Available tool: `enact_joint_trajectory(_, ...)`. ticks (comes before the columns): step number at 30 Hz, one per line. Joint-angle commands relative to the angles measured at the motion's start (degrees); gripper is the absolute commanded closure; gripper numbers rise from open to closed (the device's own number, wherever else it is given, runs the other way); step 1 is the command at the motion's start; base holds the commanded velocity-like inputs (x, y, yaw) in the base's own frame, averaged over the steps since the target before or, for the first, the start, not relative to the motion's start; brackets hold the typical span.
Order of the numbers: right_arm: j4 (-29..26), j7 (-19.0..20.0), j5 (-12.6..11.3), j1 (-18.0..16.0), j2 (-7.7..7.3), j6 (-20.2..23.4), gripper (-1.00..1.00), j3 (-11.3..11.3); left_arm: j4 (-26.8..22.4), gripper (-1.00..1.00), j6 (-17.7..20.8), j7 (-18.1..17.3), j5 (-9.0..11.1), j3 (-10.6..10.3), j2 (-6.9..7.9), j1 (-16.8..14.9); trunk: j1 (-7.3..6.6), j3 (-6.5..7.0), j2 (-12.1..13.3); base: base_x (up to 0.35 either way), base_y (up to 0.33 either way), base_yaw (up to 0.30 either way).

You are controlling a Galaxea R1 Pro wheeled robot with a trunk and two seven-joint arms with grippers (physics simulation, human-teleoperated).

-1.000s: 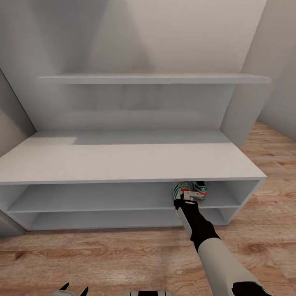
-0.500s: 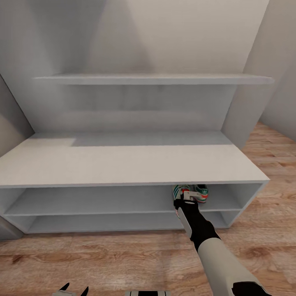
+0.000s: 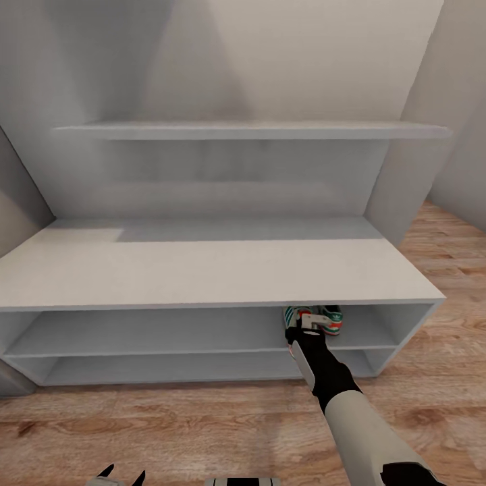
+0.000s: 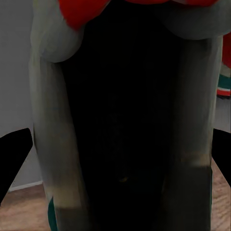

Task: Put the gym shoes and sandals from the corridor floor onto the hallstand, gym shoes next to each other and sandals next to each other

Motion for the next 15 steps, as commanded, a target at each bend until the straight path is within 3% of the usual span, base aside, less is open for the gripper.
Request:
enact_joint_trajectory(1, -0.08, -0.16, -0.14, -0.02, 0.04, 0.24, 1.0, -0.1, 0.05, -1.0, 0.05, -0.59, 0.23, 0.3, -0.02, -0.04, 0.0, -0.05, -0.02, 0.154, -0.027, 0.0)
enact_joint_trajectory(15, -0.08, -0.16, -0.14, -0.02, 0.04, 0.24, 1.0, -0.11, 0.05, -1.0, 0.05, -0.62, 0.26, 0.28, -0.03, -0.04, 0.0, -0.05, -0.02, 0.086, -0.013, 0.0)
